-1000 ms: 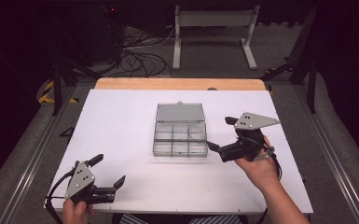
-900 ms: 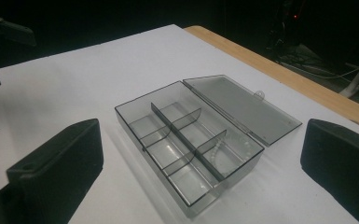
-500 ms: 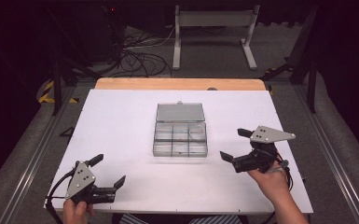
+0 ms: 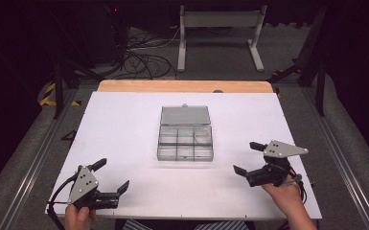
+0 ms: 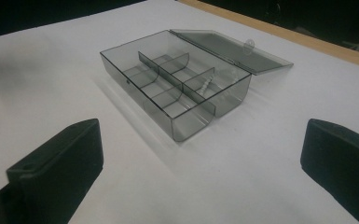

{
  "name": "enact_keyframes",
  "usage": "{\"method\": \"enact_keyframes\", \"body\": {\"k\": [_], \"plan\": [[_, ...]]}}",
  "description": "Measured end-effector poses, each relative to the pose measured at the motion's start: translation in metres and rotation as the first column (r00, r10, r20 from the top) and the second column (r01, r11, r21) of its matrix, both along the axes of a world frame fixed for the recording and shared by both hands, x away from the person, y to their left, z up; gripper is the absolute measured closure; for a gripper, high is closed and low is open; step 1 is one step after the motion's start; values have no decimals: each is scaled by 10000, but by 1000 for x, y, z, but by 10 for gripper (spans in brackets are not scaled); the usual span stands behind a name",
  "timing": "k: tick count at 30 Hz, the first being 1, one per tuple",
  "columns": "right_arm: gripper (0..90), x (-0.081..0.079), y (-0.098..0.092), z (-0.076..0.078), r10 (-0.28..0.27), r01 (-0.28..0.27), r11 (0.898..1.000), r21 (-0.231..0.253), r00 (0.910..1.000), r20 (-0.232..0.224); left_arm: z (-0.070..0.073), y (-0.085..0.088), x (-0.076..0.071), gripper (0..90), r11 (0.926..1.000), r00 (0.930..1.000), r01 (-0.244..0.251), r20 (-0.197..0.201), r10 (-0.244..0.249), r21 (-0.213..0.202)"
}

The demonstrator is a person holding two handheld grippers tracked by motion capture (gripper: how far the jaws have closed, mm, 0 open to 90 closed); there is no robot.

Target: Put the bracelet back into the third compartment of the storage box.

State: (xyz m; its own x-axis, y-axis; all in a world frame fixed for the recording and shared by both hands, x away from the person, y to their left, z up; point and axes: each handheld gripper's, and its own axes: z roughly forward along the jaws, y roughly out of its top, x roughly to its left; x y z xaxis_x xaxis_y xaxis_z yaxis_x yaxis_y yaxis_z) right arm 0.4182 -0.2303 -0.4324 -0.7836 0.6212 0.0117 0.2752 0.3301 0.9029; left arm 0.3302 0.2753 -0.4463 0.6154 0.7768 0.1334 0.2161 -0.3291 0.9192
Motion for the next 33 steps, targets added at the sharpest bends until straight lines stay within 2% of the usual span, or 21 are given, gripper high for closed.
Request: {"method": "enact_keyframes", "body": {"k": [8,16,23,29,33], "plan": [[0,-6,-11,-16,-345,345,9994,-47,9994,1,0,0,0,29,10000,10000,-2,6,2,1],[0,-11,-17,-35,-604,589,9977,-346,9971,-462,0,0,-1,29,10000,10000,69,36,-69,27],[0,-14,-22,-49,-811,763,9958,-507,9915,-1017,-1,0,-1,29,9997,9999,85,113,-88,224],[0,-17,-23,-55,-825,760,9955,-557,9886,-1260,-1,0,0,29,9997,10000,89,36,-89,205],[0,-16,-23,-55,-1040,982,9936,-566,9884,-1109,-1,0,0,29,9997,10000,-34,39,33,227]]}}
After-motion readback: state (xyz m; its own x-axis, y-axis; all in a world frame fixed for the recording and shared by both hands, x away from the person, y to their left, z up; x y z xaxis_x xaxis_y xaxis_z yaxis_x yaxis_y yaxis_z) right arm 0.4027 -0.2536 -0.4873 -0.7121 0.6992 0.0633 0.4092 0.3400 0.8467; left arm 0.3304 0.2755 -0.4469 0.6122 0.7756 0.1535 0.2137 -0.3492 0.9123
